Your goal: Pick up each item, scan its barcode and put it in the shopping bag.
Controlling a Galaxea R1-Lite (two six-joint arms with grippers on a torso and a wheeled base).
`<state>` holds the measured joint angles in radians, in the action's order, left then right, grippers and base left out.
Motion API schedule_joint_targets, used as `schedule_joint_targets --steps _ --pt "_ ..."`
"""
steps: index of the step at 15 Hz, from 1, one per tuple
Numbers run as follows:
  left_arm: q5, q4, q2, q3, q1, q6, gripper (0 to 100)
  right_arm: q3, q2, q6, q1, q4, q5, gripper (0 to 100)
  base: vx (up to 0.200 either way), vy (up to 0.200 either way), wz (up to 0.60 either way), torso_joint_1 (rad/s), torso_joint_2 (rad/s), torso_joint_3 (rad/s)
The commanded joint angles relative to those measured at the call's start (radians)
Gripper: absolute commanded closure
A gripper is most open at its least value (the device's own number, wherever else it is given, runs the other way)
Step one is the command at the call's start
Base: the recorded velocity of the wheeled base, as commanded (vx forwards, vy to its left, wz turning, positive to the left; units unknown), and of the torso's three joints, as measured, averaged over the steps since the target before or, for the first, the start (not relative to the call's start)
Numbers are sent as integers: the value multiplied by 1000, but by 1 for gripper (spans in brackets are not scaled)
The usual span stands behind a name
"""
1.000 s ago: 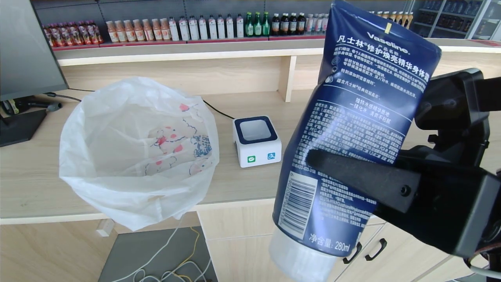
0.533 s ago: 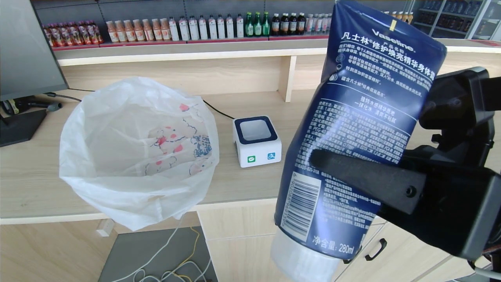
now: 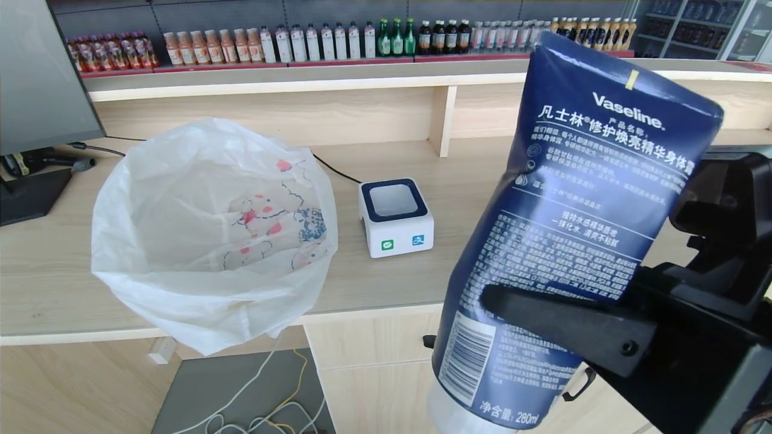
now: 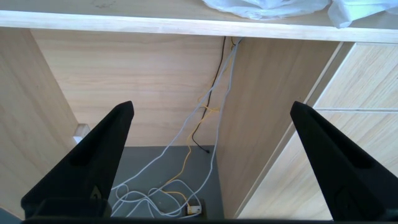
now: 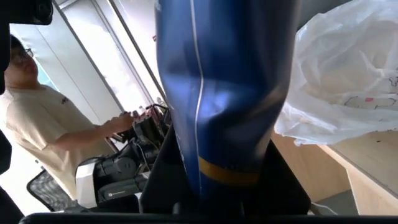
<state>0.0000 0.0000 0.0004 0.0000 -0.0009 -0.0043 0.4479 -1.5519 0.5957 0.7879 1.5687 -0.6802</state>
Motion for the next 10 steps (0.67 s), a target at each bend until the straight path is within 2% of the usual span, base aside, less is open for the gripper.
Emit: schedule_joint_targets --steps 1,4,6,10 --pt "0 0 0 0 1 0 0 -60 6 -71 -2 2 22 100 0 0 0 0 0 0" --pt "0 0 0 0 -1 0 0 -81 7 -168 -2 2 122 100 0 0 0 0 0 0" --pt "0 0 0 0 1 0 0 -92 -10 -312 -2 2 272 100 0 0 0 0 0 0" --pt "0 0 0 0 1 0 0 -147 0 -504 2 2 487 100 0 0 0 0 0 0"
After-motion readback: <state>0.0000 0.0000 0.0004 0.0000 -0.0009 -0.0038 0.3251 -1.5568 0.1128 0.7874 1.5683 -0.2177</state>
